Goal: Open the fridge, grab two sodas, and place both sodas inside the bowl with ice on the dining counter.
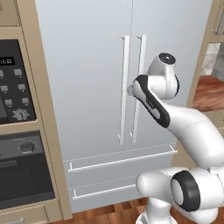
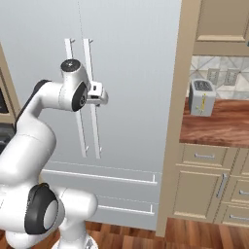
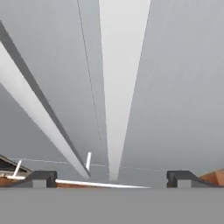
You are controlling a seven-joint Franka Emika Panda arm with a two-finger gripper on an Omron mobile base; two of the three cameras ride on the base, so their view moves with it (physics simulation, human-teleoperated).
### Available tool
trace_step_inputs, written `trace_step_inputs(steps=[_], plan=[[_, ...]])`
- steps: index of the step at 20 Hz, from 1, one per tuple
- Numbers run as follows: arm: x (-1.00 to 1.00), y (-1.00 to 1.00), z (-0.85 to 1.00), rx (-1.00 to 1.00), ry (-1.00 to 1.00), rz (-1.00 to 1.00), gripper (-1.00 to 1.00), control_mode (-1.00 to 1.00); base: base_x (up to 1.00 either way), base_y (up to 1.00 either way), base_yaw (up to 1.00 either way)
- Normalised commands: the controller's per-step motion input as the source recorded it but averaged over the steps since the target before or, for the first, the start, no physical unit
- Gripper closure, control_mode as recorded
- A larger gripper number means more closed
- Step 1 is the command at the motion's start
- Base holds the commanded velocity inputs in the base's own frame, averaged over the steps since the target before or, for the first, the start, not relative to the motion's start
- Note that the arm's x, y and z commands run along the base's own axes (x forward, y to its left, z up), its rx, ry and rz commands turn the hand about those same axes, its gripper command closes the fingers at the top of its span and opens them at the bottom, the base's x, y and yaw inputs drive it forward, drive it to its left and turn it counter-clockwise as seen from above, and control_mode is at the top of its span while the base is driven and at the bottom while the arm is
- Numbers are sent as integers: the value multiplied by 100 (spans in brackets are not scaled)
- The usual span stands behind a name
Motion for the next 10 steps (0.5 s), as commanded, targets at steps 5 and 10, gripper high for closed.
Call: trace_step_inputs(steps=[5, 10], plan=[[44, -12, -1, -8, 0, -3, -100, -100, 0, 0, 0], [41, 0, -14, -10, -2, -1, -100, -100, 0, 0, 0]])
